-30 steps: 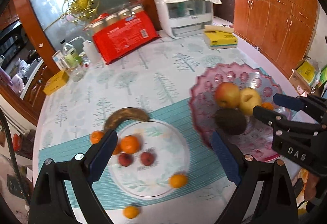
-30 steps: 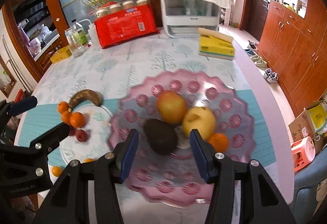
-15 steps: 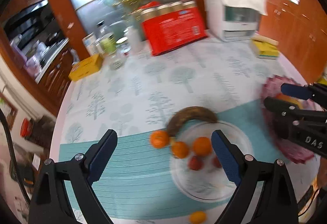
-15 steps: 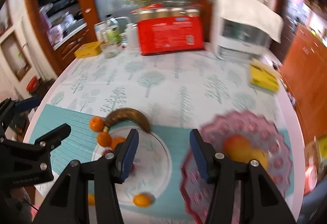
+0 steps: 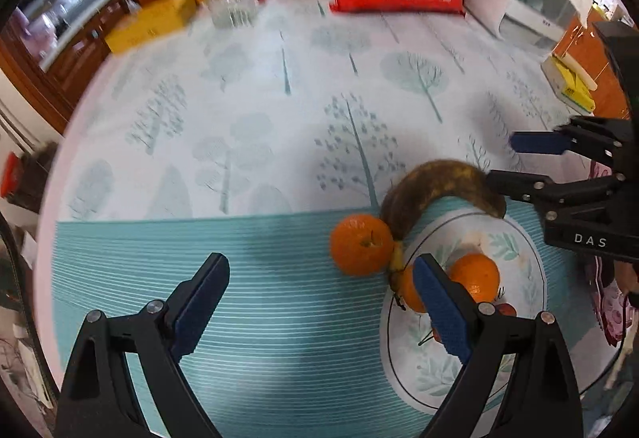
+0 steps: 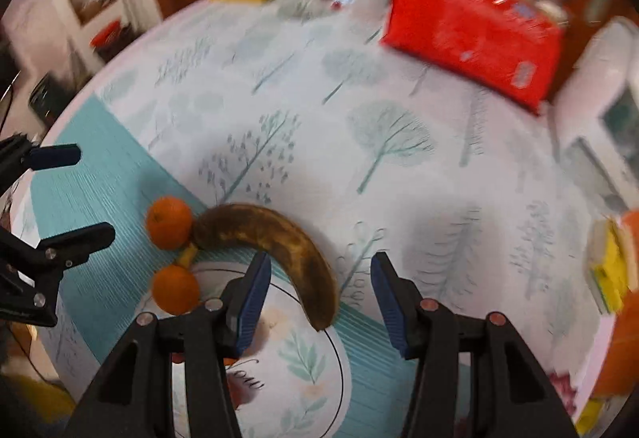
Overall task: Organize fruits
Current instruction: 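Move both tools back to the plate and grasp the brown banana with the right tool, then grasp an orange with the left tool while the right tool lifts the banana, then lower the orange and banana into the pink bowl with both tools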
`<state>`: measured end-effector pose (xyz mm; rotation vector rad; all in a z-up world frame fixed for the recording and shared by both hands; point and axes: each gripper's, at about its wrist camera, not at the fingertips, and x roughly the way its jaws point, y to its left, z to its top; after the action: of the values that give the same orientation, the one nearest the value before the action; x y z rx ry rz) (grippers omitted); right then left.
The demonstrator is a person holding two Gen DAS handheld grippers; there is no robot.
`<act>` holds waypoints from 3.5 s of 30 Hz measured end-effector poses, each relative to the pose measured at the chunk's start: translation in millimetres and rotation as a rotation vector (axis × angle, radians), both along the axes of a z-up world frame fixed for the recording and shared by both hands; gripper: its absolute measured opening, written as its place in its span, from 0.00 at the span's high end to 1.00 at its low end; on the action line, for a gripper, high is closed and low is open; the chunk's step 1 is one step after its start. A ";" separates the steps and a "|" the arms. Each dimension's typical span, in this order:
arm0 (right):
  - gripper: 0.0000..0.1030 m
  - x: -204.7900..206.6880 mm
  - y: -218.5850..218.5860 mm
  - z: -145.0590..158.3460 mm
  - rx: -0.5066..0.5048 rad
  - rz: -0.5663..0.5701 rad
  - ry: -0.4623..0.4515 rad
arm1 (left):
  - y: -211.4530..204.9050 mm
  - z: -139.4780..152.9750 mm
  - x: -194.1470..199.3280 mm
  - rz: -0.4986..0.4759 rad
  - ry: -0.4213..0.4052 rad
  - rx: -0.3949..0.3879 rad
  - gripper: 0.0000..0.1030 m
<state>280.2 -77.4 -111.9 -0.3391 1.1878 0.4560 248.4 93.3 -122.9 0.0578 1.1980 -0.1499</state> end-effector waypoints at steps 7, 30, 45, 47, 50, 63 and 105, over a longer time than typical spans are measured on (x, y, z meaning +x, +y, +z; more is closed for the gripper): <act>0.49 10.9 16.5 -41.5 -0.090 0.185 0.072 | -8.2 -31.3 14.7 -0.016 0.082 -0.049 0.24; 0.67 5.0 26.0 -51.8 -0.078 0.261 0.067 | -19.2 -60.3 36.8 -0.003 0.166 -0.151 0.57; 0.69 -27.9 -7.5 13.6 -0.071 -0.005 -0.120 | -34.2 -26.3 19.0 -0.058 0.029 -0.116 0.61; 0.69 -36.3 -11.1 25.2 -0.049 -0.043 -0.137 | -37.6 -12.8 12.6 -0.070 0.000 -0.113 0.61; 0.69 -49.8 -20.9 43.3 -0.012 -0.109 -0.157 | -47.4 15.6 0.3 -0.097 -0.053 -0.103 0.61; 0.69 -136.7 -108.3 105.7 0.127 -0.431 -0.252 | -125.9 100.5 -60.3 -0.283 -0.182 -0.102 0.61; 0.68 -149.8 -333.1 9.3 0.124 -0.823 -0.034 | -343.9 5.6 -106.1 -0.362 0.011 0.043 0.60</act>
<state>130.4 -410.5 -102.7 0.2558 1.1508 -0.1950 142.3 -250.6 -117.2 0.3126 1.1933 -0.4419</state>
